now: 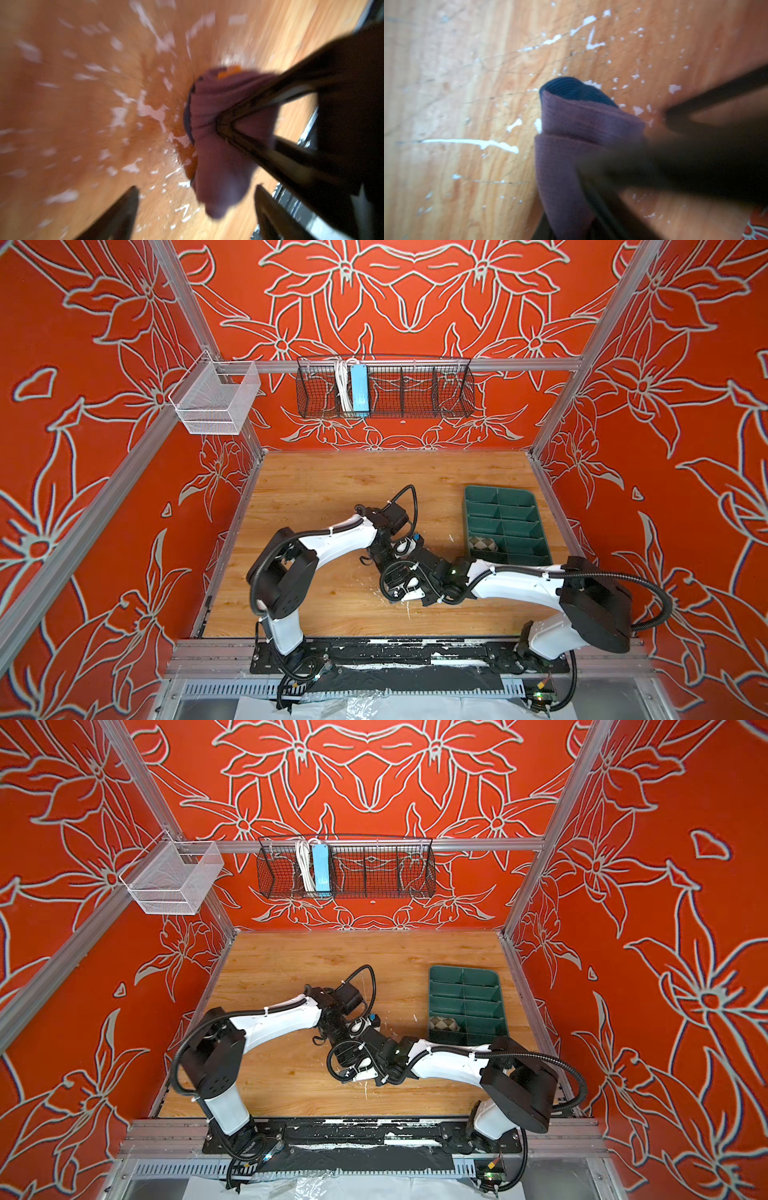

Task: Roll the socks
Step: 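Grasp the rolled purple sock with the right gripper while the left gripper holds, then lift the rolled sock toward the green tray while the left gripper withdraws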

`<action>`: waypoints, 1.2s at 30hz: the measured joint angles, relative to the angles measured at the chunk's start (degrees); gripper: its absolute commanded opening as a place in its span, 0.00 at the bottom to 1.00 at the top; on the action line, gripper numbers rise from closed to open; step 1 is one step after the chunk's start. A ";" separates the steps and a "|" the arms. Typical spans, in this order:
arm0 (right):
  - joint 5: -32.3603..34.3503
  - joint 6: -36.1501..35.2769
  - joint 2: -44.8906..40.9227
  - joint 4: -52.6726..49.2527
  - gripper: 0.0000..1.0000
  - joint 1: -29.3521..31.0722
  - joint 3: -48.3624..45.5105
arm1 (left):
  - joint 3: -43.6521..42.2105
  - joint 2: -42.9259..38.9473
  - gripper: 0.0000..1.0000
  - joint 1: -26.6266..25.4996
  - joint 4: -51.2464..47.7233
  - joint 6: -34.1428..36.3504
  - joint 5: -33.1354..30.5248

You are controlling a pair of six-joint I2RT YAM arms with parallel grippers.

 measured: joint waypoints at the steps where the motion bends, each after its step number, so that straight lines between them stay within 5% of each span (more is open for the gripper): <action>1: -0.31 0.70 0.11 -1.03 0.00 -0.20 0.55 | 0.04 -2.38 0.98 -0.07 0.31 0.00 -0.15; 7: -1.03 4.24 0.09 -7.32 0.00 -1.62 2.78 | -3.15 -12.37 0.97 -0.39 2.89 -1.14 -3.28; 14: 0.42 5.11 -9.73 -17.31 0.00 -6.27 4.61 | -11.58 -27.23 0.97 -1.33 8.74 -6.23 -16.92; 22: 11.39 -1.62 -27.47 -19.19 0.00 -23.15 14.10 | -16.81 -41.59 0.98 -1.33 17.77 -8.00 -26.40; 29: 24.92 -13.90 -18.21 -12.85 0.00 -32.28 13.44 | -16.92 -38.10 0.97 -1.33 16.15 -9.31 -31.06; 36: 27.69 -22.77 -8.70 -4.90 0.00 -33.24 8.33 | -16.92 -38.29 0.97 -1.33 15.08 -10.16 -31.78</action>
